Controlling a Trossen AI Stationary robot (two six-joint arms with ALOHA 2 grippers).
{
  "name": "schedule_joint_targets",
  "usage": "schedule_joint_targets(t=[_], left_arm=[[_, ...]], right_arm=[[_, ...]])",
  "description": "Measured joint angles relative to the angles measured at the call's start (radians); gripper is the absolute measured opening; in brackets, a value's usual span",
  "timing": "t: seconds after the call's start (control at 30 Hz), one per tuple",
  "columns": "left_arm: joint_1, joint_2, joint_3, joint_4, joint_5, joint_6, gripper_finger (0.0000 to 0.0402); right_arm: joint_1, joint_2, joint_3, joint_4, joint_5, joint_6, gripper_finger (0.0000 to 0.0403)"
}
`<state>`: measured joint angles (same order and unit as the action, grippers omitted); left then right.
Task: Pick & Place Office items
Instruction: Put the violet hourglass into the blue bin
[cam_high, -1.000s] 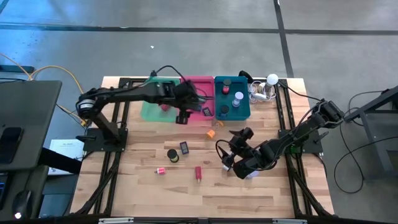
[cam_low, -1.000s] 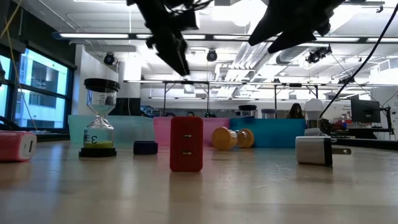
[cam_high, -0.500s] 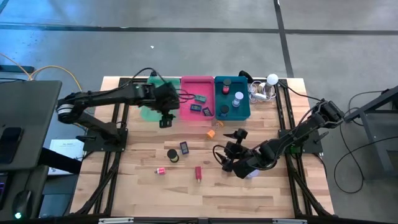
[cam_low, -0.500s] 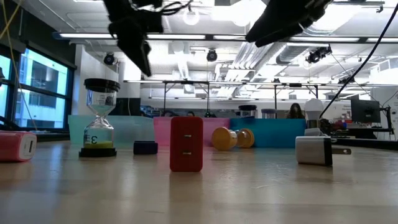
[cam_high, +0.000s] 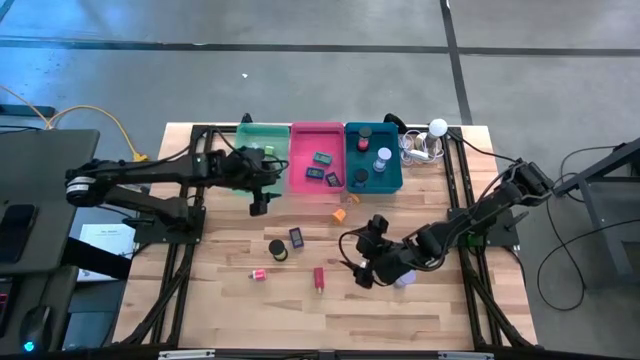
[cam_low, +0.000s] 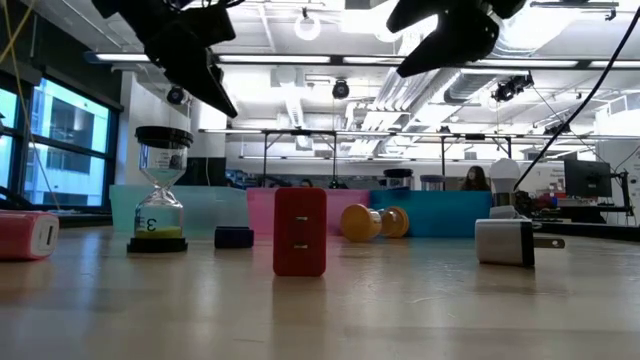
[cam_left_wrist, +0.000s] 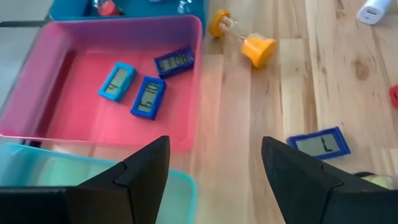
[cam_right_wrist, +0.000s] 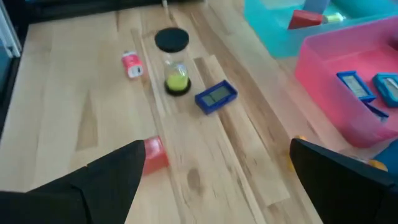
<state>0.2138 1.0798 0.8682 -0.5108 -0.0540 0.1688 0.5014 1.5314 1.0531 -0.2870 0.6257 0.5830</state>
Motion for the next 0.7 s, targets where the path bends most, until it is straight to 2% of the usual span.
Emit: schedule_joint_targets(t=[0.17,0.43,0.63,0.7], left_arm=[[-0.034,0.000,-0.025,0.007,0.000,-0.008,0.0246],[-0.081,0.000,-0.052,0.135,-0.003,-0.007,0.0246],[-0.088,0.000,-0.052,0.145,-0.003,-0.005,0.0246],[-0.088,0.000,-0.052,0.146,-0.003,-0.009,0.0246]], right_arm=[[-0.011,0.000,0.000,0.071,0.001,-0.035,0.0389],[-0.018,0.000,0.000,0.168,-0.028,-0.032,0.0389],[-0.031,0.000,0.000,0.174,-0.032,-0.036,0.0389],[-0.044,0.000,0.000,0.191,-0.063,-0.037,0.0389]])
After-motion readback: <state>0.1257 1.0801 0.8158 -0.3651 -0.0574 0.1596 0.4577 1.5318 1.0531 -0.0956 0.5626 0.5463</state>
